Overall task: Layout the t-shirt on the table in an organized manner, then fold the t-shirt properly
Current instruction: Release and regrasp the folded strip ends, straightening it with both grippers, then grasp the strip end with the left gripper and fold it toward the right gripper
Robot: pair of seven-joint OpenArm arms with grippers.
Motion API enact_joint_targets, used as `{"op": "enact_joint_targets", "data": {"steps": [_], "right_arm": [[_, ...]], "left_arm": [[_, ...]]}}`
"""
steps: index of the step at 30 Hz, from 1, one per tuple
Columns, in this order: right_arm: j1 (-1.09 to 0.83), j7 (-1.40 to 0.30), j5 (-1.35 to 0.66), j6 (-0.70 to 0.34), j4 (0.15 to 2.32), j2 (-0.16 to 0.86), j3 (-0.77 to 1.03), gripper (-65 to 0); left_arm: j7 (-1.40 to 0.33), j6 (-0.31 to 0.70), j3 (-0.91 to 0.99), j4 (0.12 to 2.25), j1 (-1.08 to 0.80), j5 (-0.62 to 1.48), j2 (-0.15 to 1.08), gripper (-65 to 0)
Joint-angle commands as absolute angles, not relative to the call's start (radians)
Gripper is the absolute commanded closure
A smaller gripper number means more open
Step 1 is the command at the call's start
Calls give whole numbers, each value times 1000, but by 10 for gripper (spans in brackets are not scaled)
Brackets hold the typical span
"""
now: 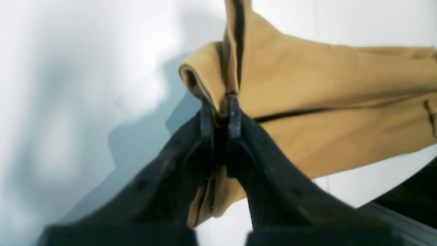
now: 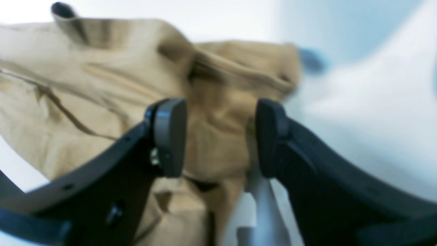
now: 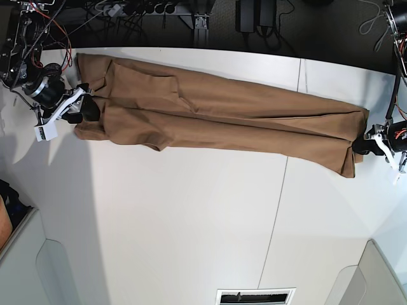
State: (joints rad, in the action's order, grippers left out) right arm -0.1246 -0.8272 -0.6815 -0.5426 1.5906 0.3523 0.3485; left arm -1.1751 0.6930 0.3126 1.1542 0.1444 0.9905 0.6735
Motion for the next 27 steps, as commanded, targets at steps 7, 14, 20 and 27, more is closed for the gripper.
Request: {"op": "enact_joint_targets", "data": {"steps": [7,14,20,27], "right_arm": [[-117,-804,-711,-547,1608,368,356,-321],[-116,-804,-709,-547,1608,363,356,-321],[-117,-805,-670,-547,1608,363,356,-321],[-114,-804,-681,-547,1608,363,356,-321]], "left_arm": [[-1256,698,308,1375,130,1129,707,0],[-1272,698,118,1692,22,1178,646,0],[-1169,698,-33,1777,22,990,498,0],[-1128,698,-39,1724,39,893,339,0]]}}
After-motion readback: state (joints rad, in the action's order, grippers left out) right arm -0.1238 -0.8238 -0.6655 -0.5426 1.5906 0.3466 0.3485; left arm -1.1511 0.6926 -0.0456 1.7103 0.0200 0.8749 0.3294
